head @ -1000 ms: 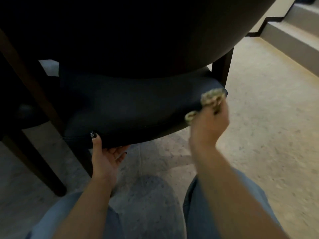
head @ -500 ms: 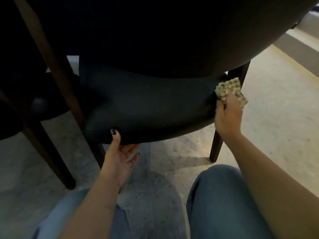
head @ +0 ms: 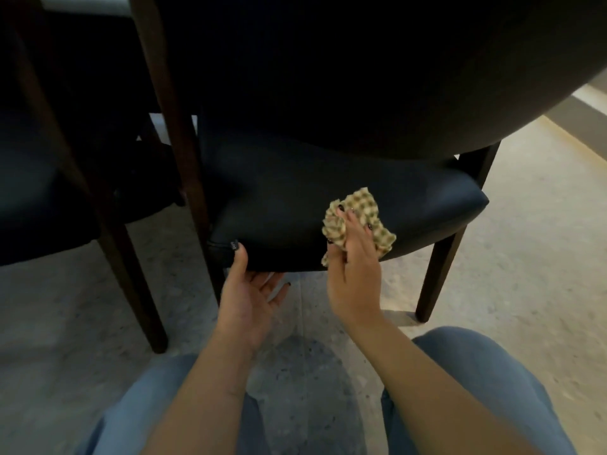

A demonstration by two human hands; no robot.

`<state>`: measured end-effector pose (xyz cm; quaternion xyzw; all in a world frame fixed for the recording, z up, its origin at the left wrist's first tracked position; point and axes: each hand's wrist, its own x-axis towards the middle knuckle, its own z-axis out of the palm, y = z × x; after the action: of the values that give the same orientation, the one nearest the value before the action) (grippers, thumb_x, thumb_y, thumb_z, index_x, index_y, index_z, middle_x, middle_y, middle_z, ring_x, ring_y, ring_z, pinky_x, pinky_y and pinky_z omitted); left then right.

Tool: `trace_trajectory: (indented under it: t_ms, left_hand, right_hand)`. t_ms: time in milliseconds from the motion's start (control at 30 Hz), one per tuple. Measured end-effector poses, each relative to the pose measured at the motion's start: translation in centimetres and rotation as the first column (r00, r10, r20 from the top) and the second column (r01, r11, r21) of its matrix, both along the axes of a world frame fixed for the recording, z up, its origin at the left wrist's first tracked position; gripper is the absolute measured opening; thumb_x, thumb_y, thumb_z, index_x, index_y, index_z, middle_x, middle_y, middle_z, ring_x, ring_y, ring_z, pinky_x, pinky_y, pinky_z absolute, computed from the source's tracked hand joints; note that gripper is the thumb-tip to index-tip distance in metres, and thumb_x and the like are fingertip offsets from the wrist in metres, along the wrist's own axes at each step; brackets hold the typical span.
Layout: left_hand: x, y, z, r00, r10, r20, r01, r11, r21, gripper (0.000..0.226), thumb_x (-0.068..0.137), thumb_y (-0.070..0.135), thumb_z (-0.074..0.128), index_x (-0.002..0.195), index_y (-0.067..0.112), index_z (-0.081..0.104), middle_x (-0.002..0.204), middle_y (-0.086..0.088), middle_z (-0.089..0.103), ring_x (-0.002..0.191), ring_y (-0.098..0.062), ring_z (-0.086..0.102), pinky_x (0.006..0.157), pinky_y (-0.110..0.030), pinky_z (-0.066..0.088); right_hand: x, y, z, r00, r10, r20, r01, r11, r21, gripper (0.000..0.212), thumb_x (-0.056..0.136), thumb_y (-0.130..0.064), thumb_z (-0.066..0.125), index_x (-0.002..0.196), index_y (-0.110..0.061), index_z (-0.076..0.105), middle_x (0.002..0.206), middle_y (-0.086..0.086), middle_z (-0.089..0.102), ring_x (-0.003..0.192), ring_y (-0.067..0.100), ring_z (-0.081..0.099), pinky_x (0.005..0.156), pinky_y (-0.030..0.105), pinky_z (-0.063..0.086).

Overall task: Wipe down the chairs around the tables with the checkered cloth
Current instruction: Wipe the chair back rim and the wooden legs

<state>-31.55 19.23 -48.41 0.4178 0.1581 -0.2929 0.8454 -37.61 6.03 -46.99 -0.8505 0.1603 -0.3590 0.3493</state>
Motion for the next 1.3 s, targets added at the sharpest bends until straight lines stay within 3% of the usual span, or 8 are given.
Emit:
trace_trajectory:
  t_ms: [200,333,533,700,867,1033,1167,1300]
  left_hand:
    - [0.3,2.9,1.0,0.981,0.059,-0.184,-0.106,0.96,-0.259,0.076,0.086,0.069,0.044,0.12,0.003,0.056,0.125,-0.023,0.061,0.117,-0.038,0.058,0.098,-0.051,0.045]
    - [-0.4,4.2,1.6,0.983,0.014,-0.182,-0.073,0.945,-0.32,0.089,0.086,0.075,0.03,0.132,0.003,0.051,0.125,-0.025,0.061,0.118,-0.041,0.058,0.107,-0.052,0.038]
    - [2.0,7.0,4.6,0.989,0.129,-0.078,-0.123,0.989,0.076,0.07,0.098,0.056,0.033,0.151,0.01,0.028,0.151,-0.018,0.036,0.139,-0.031,0.036,0.113,-0.049,0.026]
    - [4.6,8.1,6.4,0.98,0.065,0.188,-0.133,0.918,0.374,0.05,0.101,0.042,0.041,0.144,0.017,0.044,0.145,-0.003,0.048,0.131,-0.016,0.046,0.111,-0.038,0.034]
    - [4.2,8.9,5.1,0.954,-0.115,0.278,-0.02,0.897,0.441,0.02,0.098,0.018,0.05,0.097,0.034,0.061,0.074,0.017,0.073,0.066,0.007,0.067,0.047,-0.011,0.048]
    - [4.1,8.9,5.4,0.957,-0.115,0.268,-0.009,0.907,0.421,0.028,0.097,0.007,0.049,0.094,0.03,0.064,0.079,0.015,0.074,0.068,0.0,0.069,0.051,-0.014,0.05]
    - [5.0,8.6,5.4,0.954,-0.113,0.277,-0.014,0.909,0.417,0.047,0.095,-0.003,0.044,0.138,0.016,0.049,0.135,0.005,0.058,0.114,-0.003,0.056,0.085,-0.018,0.042]
    - [5.9,6.7,5.4,0.917,-0.198,0.347,0.031,0.901,0.432,0.05,0.089,-0.016,0.039,0.106,0.021,0.066,0.087,0.009,0.075,0.08,-0.002,0.071,0.061,-0.015,0.054]
  right_hand:
    - [0.6,8.0,0.9,0.966,0.246,-0.085,-0.234,0.964,0.122,0.044,0.098,-0.017,0.046,0.142,-0.017,0.043,0.146,-0.008,0.041,0.139,0.001,0.029,0.115,0.022,0.023]
    - [2.2,10.0,4.0,0.971,0.225,-0.085,-0.141,0.818,0.558,0.016,0.096,-0.028,0.05,0.091,-0.026,0.065,0.084,-0.013,0.067,0.081,-0.008,0.06,0.072,0.022,0.045]
    - [8.3,8.5,8.2,0.981,0.159,0.108,-0.166,0.411,0.896,0.02,0.096,-0.029,0.05,0.101,-0.022,0.069,0.092,-0.002,0.073,0.081,0.01,0.069,0.066,0.024,0.05]
    - [13.6,10.0,8.3,0.941,0.337,0.038,-0.198,0.457,0.867,0.029,0.099,-0.036,0.044,0.113,-0.018,0.063,0.103,0.005,0.067,0.094,0.018,0.064,0.073,0.026,0.047]
    - [16.7,12.8,6.0,0.951,0.307,-0.018,-0.246,0.795,0.555,0.011,0.098,-0.037,0.043,0.104,-0.03,0.049,0.11,-0.003,0.057,0.11,0.017,0.054,0.099,0.037,0.042]
    - [18.1,12.3,6.6,0.971,0.238,-0.006,-0.221,0.909,0.354,0.042,0.098,-0.03,0.045,0.136,-0.011,0.044,0.127,0.003,0.055,0.116,0.014,0.053,0.101,0.03,0.042]
    - [20.7,11.1,12.4,0.949,0.264,0.17,-0.307,0.897,0.317,0.02,0.1,-0.032,0.042,0.102,-0.016,0.054,0.09,-0.011,0.058,0.087,-0.005,0.057,0.068,-0.005,0.034]
    - [21.2,11.2,12.9,0.941,0.273,0.202,-0.325,0.893,0.31,0.005,0.097,-0.039,0.048,0.097,-0.034,0.051,0.09,-0.018,0.056,0.081,-0.015,0.055,0.067,-0.001,0.038]
